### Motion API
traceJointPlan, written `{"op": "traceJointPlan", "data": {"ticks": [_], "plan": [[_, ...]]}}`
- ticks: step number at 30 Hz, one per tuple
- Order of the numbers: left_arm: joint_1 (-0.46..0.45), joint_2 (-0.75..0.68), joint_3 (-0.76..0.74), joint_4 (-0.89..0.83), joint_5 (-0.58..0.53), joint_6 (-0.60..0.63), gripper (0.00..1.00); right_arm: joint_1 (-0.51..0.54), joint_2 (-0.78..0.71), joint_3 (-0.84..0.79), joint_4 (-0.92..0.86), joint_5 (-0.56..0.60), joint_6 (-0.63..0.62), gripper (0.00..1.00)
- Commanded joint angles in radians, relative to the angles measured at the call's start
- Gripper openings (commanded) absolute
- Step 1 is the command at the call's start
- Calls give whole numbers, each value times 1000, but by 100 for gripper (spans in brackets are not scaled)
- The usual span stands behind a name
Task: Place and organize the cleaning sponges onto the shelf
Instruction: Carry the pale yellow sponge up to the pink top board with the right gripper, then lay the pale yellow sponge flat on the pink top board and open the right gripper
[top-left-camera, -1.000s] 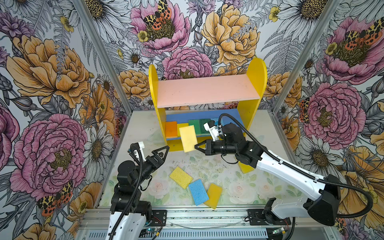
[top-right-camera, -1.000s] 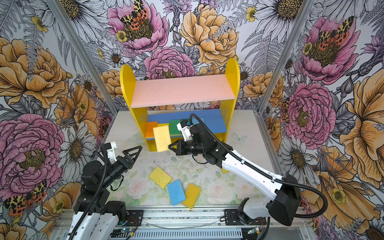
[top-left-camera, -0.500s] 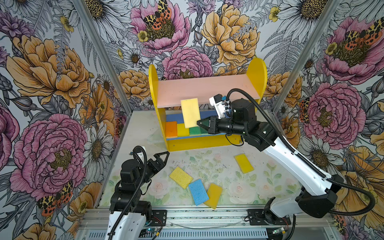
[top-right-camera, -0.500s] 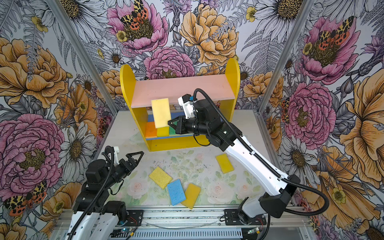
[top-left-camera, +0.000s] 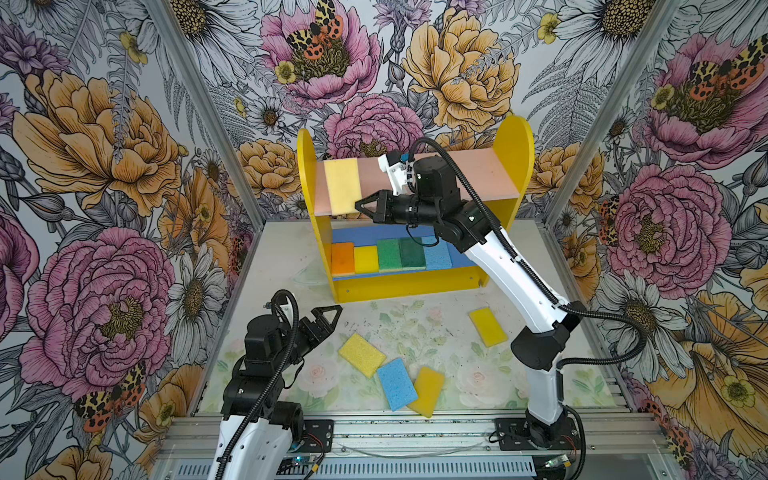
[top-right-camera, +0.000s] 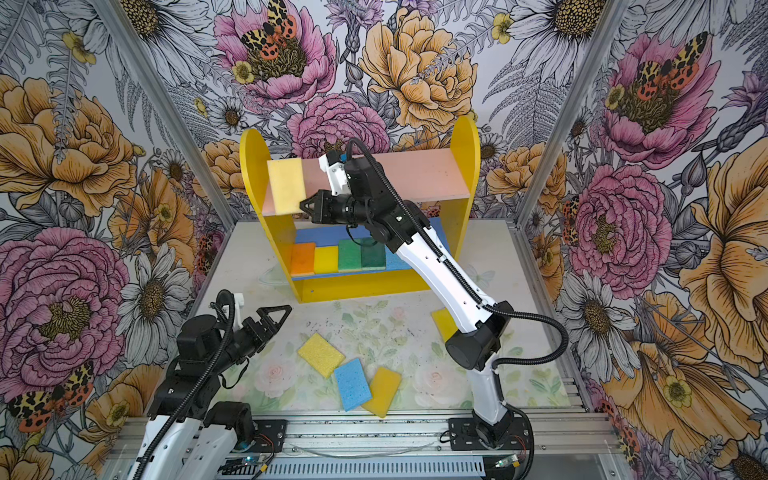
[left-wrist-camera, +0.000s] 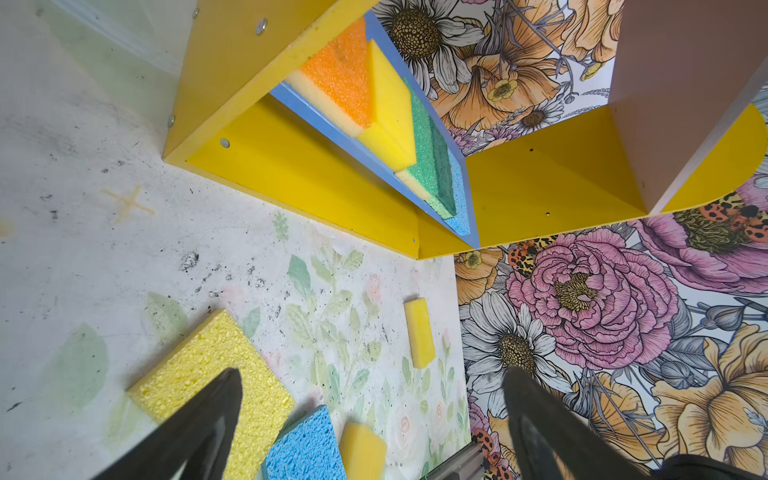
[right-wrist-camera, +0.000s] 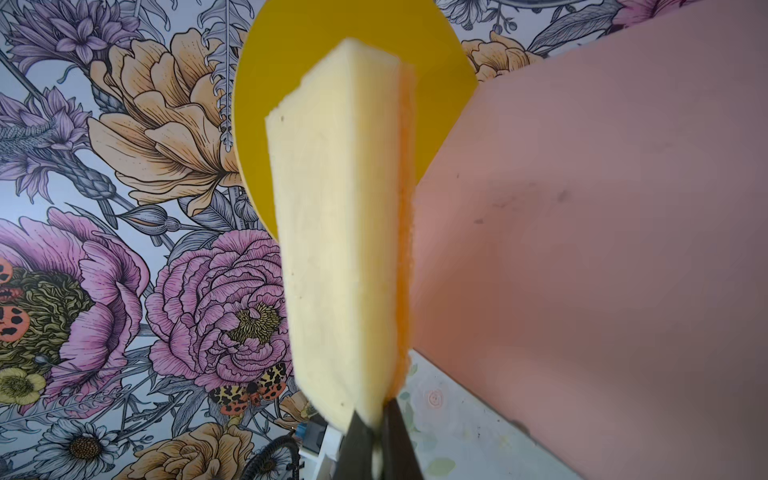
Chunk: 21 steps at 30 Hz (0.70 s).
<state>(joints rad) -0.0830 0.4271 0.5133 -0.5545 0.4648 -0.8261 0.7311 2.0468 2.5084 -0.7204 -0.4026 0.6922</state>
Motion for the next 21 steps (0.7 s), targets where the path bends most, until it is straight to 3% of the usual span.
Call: {"op": "traceJointPlan", "data": {"ticks": [1,14,21], "plan": [[-4,2,7,-8,27,30,99,-10,70,116,-8,-37,55,6],[-4,19,14,-28,34,54,99,-15,193,247,-4,-37,106,6],[-4,21,14,-34,36,55,99,-16,232,299,-2,-25,124,13]]}}
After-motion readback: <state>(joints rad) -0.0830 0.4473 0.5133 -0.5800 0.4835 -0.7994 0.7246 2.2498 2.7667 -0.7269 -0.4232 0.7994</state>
